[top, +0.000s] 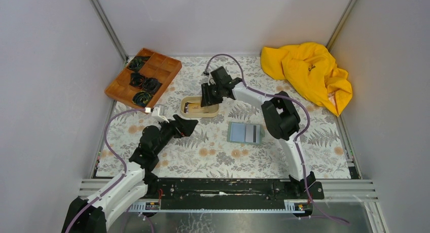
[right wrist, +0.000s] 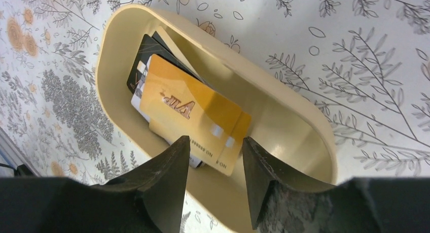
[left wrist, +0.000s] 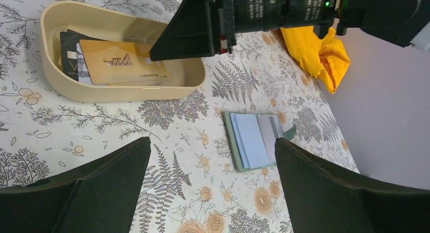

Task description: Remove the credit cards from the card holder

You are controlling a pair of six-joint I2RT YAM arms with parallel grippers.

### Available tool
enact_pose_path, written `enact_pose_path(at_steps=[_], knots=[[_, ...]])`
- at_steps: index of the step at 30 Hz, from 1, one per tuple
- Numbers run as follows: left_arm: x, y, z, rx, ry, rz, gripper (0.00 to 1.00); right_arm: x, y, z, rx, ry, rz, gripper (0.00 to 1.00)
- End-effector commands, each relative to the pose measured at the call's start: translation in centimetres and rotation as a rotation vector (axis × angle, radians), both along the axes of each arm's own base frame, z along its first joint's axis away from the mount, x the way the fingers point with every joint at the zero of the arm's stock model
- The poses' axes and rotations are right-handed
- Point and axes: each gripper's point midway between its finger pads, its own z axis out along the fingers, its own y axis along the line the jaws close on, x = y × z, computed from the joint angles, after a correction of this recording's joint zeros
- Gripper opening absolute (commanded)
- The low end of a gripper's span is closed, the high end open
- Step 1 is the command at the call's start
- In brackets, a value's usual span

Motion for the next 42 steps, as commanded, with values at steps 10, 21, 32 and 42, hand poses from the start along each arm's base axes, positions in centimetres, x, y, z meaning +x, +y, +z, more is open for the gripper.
enact_pose_path(at_steps=[10,21,32,42], knots=[[0.6,-0.7,2.2,0.085,-0.100,0.010,1.00,-1.3,0.3,9.7,0.111,-0.250,0.005,0.51],[-2.2,-11.5,3.3,0.035,-0.102,-0.284,0.21,-8.2,-11.2,6.0,-0.061,-0.231,-0.248,0.00],[-2.4,-21.2,-0.8,0.027,0.068,-0.492,0.47,-15.7,-21.3,-0.1,-0.151,-0.153,-0.420,0.00],[-0.7,-24.6,-5.4,0.019,0.200,-0.497,0.56,-16.2,-26.6,-1.5,-0.172,-0.101,-0.552,0.00]])
